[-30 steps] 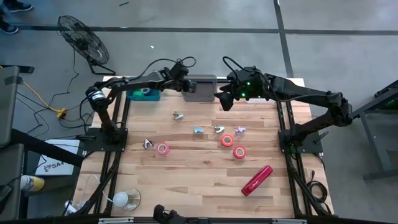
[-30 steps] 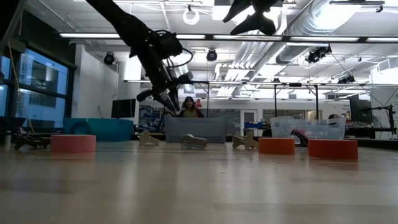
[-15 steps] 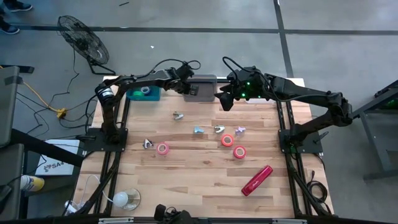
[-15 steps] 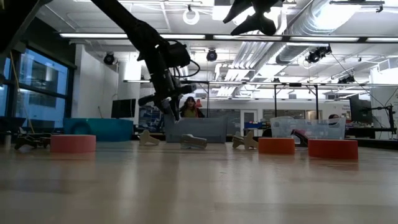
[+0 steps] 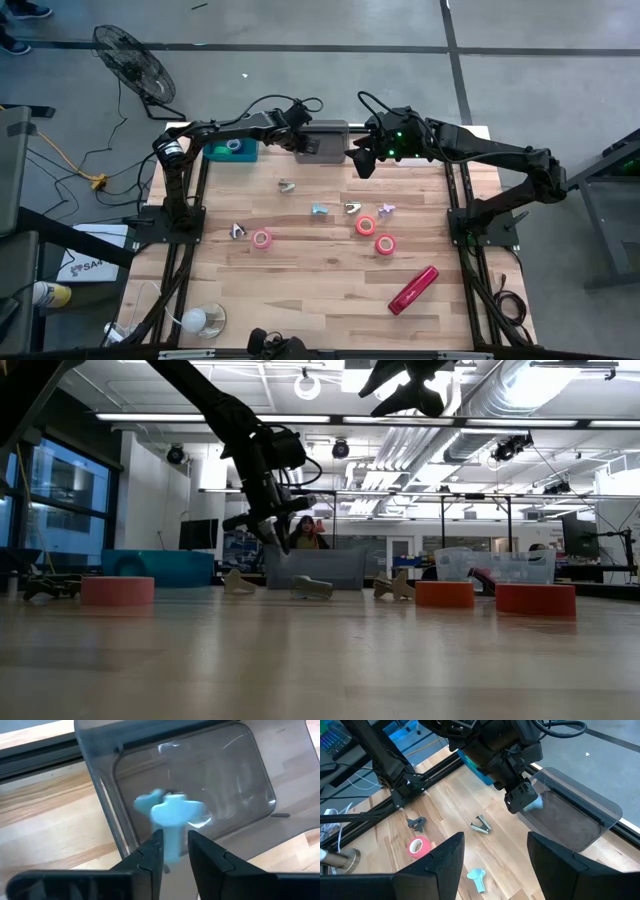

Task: Pick and place Stapler, Stapler remover, tape
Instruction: Put the left blue staple remover into the black bin, then put the black staple remover into the black bin

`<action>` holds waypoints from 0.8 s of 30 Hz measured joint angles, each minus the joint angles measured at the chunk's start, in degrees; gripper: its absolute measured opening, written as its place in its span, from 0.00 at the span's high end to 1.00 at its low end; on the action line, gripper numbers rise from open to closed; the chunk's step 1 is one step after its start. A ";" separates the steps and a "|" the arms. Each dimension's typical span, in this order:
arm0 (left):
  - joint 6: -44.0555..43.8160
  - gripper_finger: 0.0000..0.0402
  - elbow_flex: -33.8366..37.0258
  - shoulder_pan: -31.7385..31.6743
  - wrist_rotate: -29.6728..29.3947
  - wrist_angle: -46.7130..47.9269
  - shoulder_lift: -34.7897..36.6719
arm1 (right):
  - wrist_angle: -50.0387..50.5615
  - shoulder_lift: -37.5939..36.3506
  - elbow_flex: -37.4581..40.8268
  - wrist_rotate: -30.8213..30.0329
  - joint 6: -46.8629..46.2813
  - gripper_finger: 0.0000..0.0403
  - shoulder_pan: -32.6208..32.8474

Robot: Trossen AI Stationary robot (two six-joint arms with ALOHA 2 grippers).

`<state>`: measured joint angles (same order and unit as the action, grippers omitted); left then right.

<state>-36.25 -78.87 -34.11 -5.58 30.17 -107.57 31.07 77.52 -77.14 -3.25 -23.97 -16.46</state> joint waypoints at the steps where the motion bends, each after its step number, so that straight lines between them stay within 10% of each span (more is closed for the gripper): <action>1: 0.04 0.76 0.00 0.00 0.37 -0.02 0.02 | 0.00 0.01 0.00 -0.02 0.00 0.48 0.00; 24: 16.69 0.68 0.02 0.00 3.80 7.83 8.84 | 0.38 0.00 0.00 0.42 -0.14 0.48 0.00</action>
<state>-19.56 -78.85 -34.11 -1.78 38.00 -98.73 31.45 77.52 -77.14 -2.83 -24.10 -16.46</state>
